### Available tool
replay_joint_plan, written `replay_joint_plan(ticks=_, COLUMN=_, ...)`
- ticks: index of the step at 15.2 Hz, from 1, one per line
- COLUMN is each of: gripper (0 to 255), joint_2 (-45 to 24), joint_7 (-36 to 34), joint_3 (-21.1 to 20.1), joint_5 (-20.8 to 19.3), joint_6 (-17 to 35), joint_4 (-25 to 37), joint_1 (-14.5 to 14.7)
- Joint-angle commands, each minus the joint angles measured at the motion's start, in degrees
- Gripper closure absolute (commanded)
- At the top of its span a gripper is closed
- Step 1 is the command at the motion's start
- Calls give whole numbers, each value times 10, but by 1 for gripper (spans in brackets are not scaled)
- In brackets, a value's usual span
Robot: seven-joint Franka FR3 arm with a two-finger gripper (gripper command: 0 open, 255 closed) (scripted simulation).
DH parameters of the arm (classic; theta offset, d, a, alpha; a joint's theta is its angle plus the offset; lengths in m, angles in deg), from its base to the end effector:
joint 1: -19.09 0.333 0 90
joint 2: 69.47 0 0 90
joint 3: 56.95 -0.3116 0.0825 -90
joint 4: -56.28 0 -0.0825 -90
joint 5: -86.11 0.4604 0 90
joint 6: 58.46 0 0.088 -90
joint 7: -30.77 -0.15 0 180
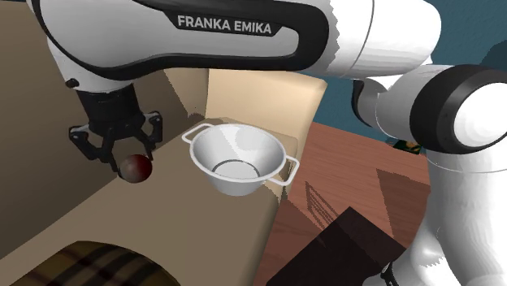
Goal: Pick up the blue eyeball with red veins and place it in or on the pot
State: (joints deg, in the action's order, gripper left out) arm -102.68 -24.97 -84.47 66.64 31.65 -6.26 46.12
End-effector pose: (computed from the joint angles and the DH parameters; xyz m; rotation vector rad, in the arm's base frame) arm 0.5563 0.5435 0.4594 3.0542 -0.1164 0.0635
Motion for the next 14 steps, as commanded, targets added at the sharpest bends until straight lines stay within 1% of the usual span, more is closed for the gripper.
replay_joint_plan(ticks=1, gripper=255, joint_2=-2, joint_7=3, joint_3=0, joint_5=-1, joint_6=-18, joint_4=20, joint_1=4)
replay_joint_plan(ticks=3, gripper=255, joint_2=-8, joint_7=6, joint_3=1, joint_5=-3, joint_6=-37, joint_4=47, joint_1=10)
replay_joint_plan(ticks=4, gripper=255, joint_2=-9, joint_7=6, joint_3=1, joint_5=-3, joint_6=-39, joint_4=49, joint_1=11)
replay_joint_plan(ticks=7, gripper=255, joint_2=56, joint_7=32, joint_3=-3, joint_5=20, joint_6=0, joint_4=-50, joint_1=-45)
replay_joint_plan(ticks=11, gripper=255, joint_2=124, joint_7=76, joint_3=0, joint_5=49, joint_6=37, joint_4=-146, joint_1=-106)
replay_joint_plan(ticks=12, gripper=255, joint_2=109, joint_7=66, joint_3=-1, joint_5=42, joint_6=30, joint_4=-126, joint_1=-93)
replay_joint_plan(ticks=13, gripper=0, joint_2=109, joint_7=66, joint_3=-1, joint_5=42, joint_6=30, joint_4=-126, joint_1=-93)
replay_joint_plan(ticks=14, gripper=0, joint_2=108, joint_7=68, joint_3=-1, joint_5=50, joint_6=49, joint_4=-144, joint_1=-99)
